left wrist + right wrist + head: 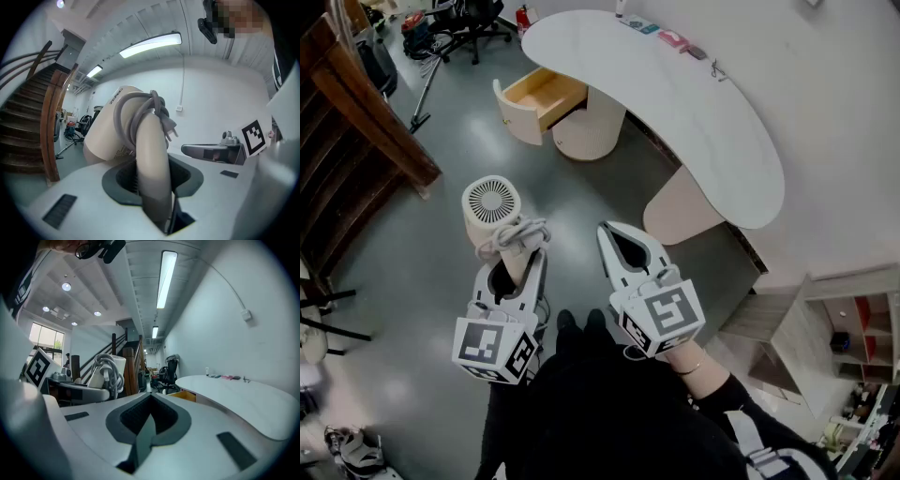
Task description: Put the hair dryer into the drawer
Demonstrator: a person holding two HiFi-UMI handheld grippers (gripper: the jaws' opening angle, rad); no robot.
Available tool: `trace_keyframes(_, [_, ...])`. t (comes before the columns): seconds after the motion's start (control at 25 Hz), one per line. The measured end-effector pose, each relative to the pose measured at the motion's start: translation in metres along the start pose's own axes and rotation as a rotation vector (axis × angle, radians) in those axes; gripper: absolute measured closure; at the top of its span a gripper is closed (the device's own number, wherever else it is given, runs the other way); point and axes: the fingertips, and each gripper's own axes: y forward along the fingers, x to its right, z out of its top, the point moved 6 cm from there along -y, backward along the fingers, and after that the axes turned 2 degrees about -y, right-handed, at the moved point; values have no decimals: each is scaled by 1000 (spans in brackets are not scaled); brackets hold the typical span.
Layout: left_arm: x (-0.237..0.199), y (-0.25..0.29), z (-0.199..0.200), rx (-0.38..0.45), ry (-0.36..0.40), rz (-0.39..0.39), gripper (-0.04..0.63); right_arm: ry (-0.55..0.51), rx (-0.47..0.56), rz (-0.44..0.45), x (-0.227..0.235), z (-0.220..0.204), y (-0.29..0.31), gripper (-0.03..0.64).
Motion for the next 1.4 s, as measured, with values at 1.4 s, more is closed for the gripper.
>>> trace_keyframes(1.4, [-84,-1,21,32,23,-11,459,-20,-62,-89,-22,5,62,615])
